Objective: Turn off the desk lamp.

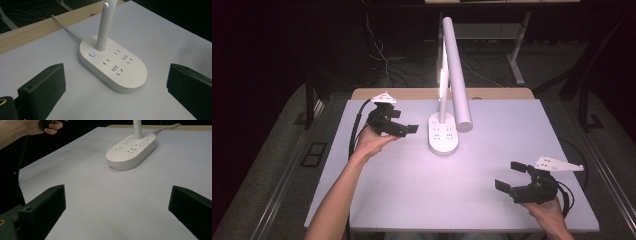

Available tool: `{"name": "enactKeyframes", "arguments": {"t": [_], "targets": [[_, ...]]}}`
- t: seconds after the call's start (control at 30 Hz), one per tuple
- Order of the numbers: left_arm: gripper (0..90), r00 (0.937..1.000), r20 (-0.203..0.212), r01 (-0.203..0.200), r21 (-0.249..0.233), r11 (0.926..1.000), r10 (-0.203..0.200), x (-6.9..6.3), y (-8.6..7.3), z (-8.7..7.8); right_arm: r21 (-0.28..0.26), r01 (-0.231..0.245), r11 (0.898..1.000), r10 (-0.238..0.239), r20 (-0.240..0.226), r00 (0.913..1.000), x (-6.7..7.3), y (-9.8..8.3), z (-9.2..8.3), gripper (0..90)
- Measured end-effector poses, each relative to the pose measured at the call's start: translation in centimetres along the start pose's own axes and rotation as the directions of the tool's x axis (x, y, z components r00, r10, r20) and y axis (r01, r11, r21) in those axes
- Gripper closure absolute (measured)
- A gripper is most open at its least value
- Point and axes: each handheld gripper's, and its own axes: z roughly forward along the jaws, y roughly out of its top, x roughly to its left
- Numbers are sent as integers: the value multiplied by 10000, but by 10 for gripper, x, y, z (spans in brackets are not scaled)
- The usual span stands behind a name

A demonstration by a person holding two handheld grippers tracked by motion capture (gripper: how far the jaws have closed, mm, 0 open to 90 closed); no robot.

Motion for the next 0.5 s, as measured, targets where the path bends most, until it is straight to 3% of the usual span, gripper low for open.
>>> {"name": "enactKeyframes", "arguments": {"t": [0.5], "targets": [[27, 9995, -129, -300, 298, 9991, 304, 9, 25, 23, 3, 30, 10000, -30, 51, 10000, 0, 0, 0, 9]]}}
